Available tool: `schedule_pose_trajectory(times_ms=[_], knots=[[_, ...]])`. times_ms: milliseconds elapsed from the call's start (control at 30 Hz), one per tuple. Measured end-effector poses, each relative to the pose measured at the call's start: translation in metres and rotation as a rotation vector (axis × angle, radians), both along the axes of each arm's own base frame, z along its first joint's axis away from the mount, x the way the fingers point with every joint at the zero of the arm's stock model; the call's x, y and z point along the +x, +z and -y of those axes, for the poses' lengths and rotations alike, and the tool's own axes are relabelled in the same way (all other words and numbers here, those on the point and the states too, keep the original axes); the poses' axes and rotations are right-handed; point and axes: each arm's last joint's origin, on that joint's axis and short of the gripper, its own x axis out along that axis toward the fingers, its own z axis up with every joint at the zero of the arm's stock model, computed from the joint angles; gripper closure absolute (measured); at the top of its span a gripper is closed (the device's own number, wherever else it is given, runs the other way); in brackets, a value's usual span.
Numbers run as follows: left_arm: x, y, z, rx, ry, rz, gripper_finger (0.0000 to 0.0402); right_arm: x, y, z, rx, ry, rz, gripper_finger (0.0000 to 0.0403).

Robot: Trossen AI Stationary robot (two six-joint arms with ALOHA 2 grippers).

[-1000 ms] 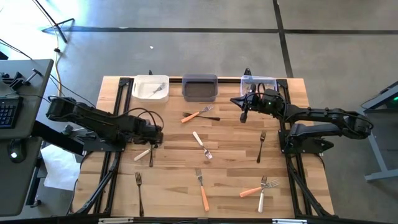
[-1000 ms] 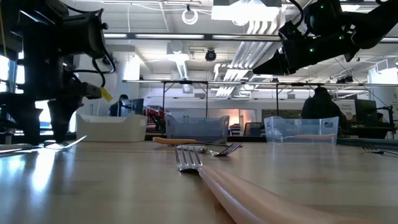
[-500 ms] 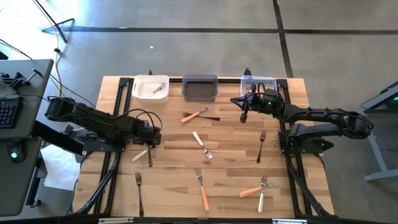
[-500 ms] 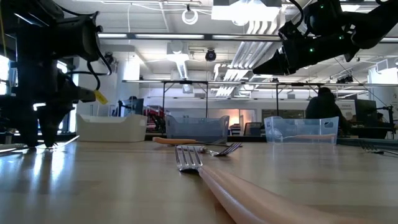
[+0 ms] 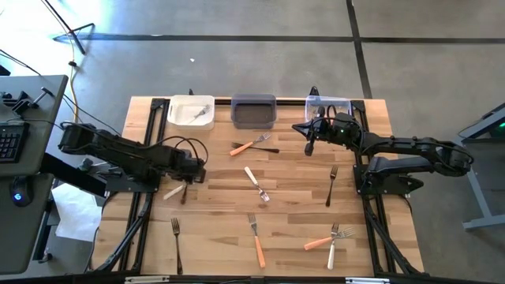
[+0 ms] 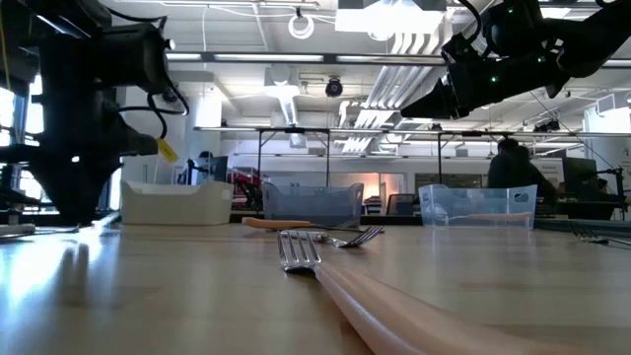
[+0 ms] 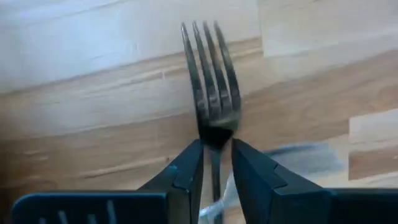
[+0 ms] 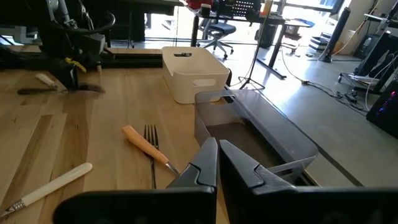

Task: Sort silverware by color (type)
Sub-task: Put the black fork into the black bin

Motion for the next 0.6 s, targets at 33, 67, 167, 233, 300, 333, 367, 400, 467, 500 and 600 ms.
schedule_pose_trajectory(times_ms=[33, 67, 167, 233, 300, 333, 367, 400, 467, 500, 600], knots=[[0.002, 0.002, -0.002, 0.003, -0.009, 0.009, 0.0335, 0.0, 0.0, 0.0, 0.002, -0.001, 0.001, 0.0402], [0.004, 0.004, -0.004, 0.005, -0.017, 0.015, 0.0341, 0.0, 0.0, 0.0, 0.009, -0.002, 0.003, 0.0402], [0.008, 0.011, -0.01, 0.009, -0.048, 0.026, 0.0368, 0.0, 0.0, 0.0, 0.009, -0.002, 0.004, 0.0402], [0.012, 0.016, -0.015, 0.019, -0.063, 0.045, 0.039, 0.0, 0.0, 0.0, 0.009, -0.002, 0.004, 0.0402], [0.014, 0.02, -0.02, 0.03, -0.079, 0.055, 0.04, 0.0, 0.0, 0.0, 0.009, -0.002, 0.004, 0.0402], [0.016, 0.023, -0.023, 0.036, -0.089, 0.063, 0.04, 0.0, 0.0, 0.0, 0.008, -0.002, 0.004, 0.0402], [0.018, 0.026, -0.026, 0.043, -0.101, 0.074, 0.0399, 0.0, 0.0, 0.0, 0.008, -0.002, 0.004, 0.0402], [0.02, 0.029, -0.029, 0.05, -0.116, 0.085, 0.0398, 0.0, 0.0, 0.0, 0.007, -0.002, 0.004, 0.0402], [0.024, 0.033, -0.035, 0.07, -0.151, 0.114, 0.0399, 0.0, 0.001, 0.0, 0.002, -0.001, 0.009, 0.0402], [0.026, 0.036, -0.038, 0.082, -0.168, 0.135, 0.0401, 0.0, 0.001, 0.0, -0.001, -0.001, 0.013, 0.0402], [0.032, 0.041, -0.046, 0.122, -0.229, 0.188, 0.0401, 0.0, 0.002, 0.0, -0.014, 0.0, 0.021, 0.0402]])
